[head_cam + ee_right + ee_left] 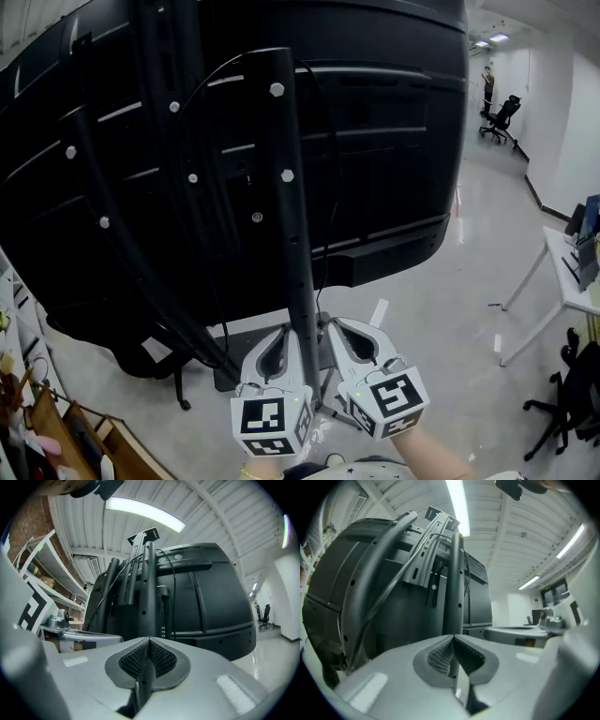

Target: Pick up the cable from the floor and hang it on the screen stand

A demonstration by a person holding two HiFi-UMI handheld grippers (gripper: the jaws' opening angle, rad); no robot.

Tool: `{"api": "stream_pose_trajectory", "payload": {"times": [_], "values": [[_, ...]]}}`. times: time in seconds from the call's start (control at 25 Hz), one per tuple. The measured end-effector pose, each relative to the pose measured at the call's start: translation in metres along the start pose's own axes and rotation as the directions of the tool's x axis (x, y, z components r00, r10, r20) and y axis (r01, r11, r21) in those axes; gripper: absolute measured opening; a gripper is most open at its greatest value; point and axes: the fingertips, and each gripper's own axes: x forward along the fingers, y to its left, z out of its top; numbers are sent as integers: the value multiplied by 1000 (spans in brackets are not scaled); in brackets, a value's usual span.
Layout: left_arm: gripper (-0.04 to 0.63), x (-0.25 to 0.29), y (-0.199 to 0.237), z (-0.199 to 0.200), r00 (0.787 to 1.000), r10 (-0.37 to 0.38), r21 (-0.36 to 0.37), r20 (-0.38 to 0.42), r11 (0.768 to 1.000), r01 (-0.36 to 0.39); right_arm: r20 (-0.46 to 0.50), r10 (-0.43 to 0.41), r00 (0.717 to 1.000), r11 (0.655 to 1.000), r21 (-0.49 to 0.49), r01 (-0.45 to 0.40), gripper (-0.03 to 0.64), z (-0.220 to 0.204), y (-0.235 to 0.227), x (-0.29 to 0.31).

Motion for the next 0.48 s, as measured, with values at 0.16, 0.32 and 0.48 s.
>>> {"api": "stream_pose_trajectory", "payload": {"times": [0.16, 0.32, 0.48], "values": [[8, -3, 1, -18, 999, 20, 14, -33, 1000, -19, -31, 13, 999, 999, 30, -12, -2, -20, 2, -4], [7, -5, 3, -22, 999, 25, 8, -42, 1000, -25, -31, 20, 999, 999, 32, -19, -2, -22, 5, -2], [6, -3, 4, -21, 999, 30, 15, -45, 999, -29, -34, 30, 999, 999, 24, -29, -3, -22, 8, 2]]}}
